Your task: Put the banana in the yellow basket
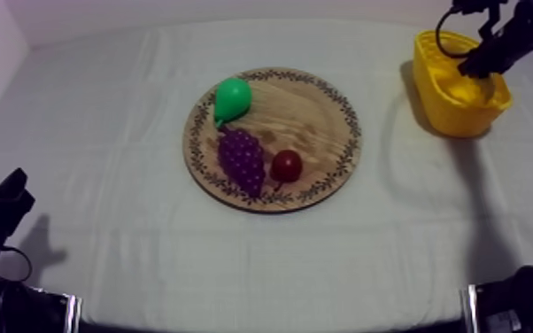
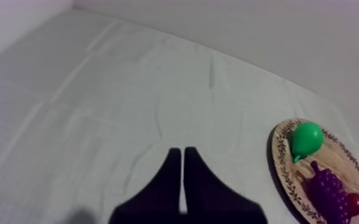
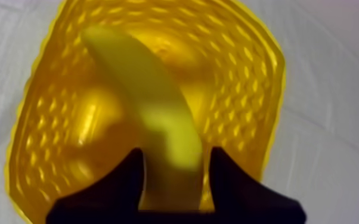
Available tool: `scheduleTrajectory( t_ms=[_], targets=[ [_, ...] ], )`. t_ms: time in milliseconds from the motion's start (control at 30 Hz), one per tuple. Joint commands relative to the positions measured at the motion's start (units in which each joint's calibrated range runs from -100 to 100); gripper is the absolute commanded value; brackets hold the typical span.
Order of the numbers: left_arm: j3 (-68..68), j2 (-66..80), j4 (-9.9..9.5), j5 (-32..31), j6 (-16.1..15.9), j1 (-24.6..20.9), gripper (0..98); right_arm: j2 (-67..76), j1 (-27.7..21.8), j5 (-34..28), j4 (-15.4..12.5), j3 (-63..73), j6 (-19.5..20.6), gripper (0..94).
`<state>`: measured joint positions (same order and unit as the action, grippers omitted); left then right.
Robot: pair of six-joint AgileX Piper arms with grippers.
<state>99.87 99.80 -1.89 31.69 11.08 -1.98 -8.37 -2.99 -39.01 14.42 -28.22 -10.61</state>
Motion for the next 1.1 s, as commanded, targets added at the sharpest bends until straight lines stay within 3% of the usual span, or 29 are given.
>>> scheduleTrajectory(
  t_ms=[0,200,433,567,700,867,1067],
  targets=[
    [0.02,0.03,0.01,0.0,-0.02,-0.01,0.1,0.23,0.04,0.11,0.09,-0.49,0.22,43.9],
    [0.02,0.03,0.01,0.0,-0.02,-0.01,0.1,1.21,0.47,0.63,0.5,-1.47,1.37,40.0],
    [0.02,0.03,0.01,0.0,0.01,-0.01,0.1,3.18,0.99,0.55,0.16,-1.77,2.29,18.3],
    [0.02,0.03,0.01,0.0,0.01,-0.01,0.1,6.69,1.7,0.57,1.22,-3.35,6.16,6.3],
    [0.02,0.03,0.01,0.0,-0.01,-0.01,0.1,13.24,2.02,1.99,1.56,-7.04,11.12,2.0],
    [0.02,0.03,0.01,0.0,-0.02,-0.01,0.1,25.74,2.15,5.42,-0.39,-16.66,14.97,1.0],
    [0.02,0.03,0.01,0.0,-0.02,-0.01,0.1,43.6,3.86,6.34,-5.28,-30.33,13.78,0.5]
  ],
)
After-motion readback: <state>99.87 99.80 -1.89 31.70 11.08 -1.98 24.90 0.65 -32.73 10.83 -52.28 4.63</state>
